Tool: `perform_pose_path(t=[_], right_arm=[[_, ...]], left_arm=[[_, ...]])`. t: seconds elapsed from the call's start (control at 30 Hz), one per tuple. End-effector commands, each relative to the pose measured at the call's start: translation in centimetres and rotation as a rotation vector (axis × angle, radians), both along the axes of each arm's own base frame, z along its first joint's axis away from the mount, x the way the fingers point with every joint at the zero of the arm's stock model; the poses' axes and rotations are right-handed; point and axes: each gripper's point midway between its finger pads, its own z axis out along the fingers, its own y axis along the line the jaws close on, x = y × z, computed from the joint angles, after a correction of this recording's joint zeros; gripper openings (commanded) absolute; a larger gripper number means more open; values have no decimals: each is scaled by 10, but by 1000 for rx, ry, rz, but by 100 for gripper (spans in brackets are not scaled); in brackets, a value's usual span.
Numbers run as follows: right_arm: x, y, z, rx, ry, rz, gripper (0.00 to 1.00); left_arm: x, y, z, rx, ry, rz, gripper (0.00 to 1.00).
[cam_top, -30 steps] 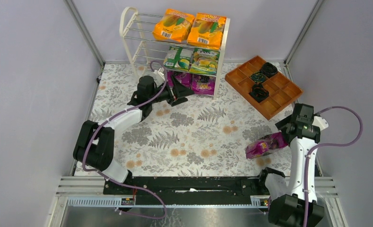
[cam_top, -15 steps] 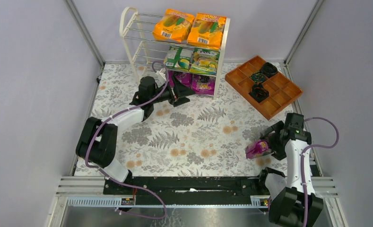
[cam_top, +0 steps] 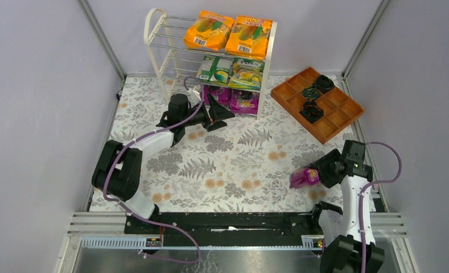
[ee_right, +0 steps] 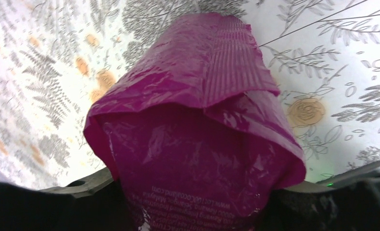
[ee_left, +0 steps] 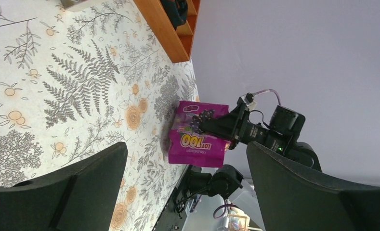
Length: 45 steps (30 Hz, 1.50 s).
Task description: Place and organize the candy bags onto the shelf
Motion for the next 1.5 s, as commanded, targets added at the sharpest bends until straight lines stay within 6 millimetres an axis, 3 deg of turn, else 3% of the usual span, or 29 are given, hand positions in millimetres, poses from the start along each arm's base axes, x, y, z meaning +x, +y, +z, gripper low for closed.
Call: perform_pose_path(t=[0.0, 0.17, 0.37, 0.5, 0.57, 0.7, 0.83, 1.0, 1.13, 1.3, 1.47], right_arm=[[15, 22, 27, 80, -165, 105, 43], [25, 56, 51, 245, -325, 226, 36], [54, 95, 107, 448, -632, 364, 36], [71, 111, 153, 468, -780, 441, 37], [79, 121, 172, 490, -849, 471, 37], [93, 142, 199, 548, -971, 477, 37], [95, 180, 229, 614, -1083, 526, 37], [95, 199, 246, 666, -1129, 501, 37], [90, 207, 255, 719, -1150, 490, 37], [84, 202, 268, 683, -1175, 484, 37], [80, 206, 268, 634, -1112, 541, 38]], left_arm=[[8, 5, 26, 25, -124, 28, 99], [11, 9, 28, 59, -160, 51, 99], [9, 5, 33, 21, -186, 41, 99], [-20, -16, 54, -164, -185, -38, 99], [-44, -26, 59, -272, -138, -59, 99], [-88, -21, 92, -616, -31, 43, 99], [-108, -48, 88, -600, 50, 40, 99], [-110, -51, 80, -599, 73, 166, 99], [-108, -65, 87, -612, 83, 137, 99], [-103, -78, 90, -630, 110, 113, 99], [-99, -90, 87, -591, 121, 93, 99]])
